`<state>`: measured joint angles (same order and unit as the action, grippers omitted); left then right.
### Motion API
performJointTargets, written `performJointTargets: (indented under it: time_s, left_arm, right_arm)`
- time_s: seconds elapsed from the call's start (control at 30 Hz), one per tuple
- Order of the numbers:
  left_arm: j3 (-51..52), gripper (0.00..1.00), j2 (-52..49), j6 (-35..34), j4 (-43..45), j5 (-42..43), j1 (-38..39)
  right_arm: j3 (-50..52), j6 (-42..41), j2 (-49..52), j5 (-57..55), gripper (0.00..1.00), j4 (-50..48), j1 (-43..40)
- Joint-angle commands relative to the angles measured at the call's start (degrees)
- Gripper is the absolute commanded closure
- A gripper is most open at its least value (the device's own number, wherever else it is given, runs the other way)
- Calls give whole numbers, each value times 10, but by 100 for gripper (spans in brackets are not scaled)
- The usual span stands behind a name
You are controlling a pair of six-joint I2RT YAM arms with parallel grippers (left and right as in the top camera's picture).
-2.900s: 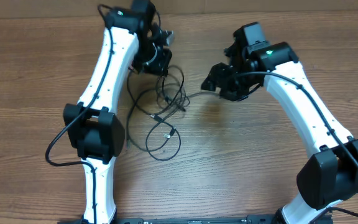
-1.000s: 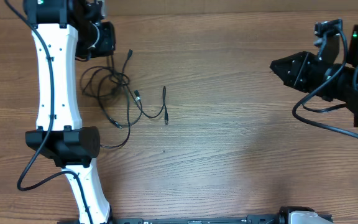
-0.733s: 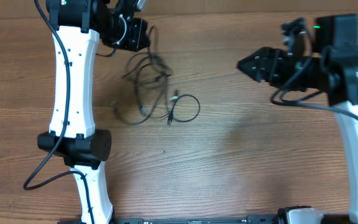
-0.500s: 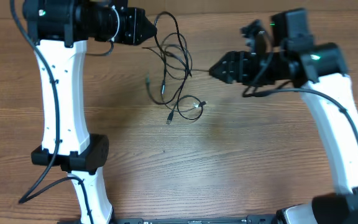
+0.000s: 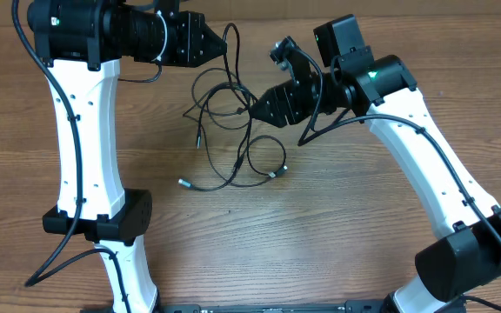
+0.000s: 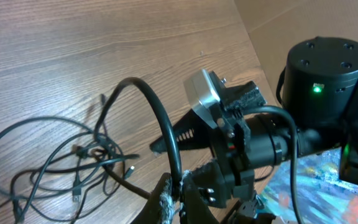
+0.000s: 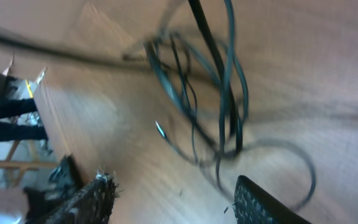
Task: Untangle cables
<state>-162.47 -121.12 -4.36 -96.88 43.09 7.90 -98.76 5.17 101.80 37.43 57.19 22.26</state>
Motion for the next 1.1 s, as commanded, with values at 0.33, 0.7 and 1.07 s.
performJointTargets:
  time_s: [0.33, 0.7, 1.07]
  left_arm:
    - [-4, 96, 8, -4, 1, 13, 11]
    - [4, 96, 8, -86, 1, -378, 0]
    - [173, 96, 8, -85, 5, -368, 19]
  right_arm:
    - [-6, -10, 66, 60, 77, -108, 6]
    - [-6, 13, -22, 155, 96, 21, -50]
    - [-7, -11, -176, 364, 96, -2, -77]
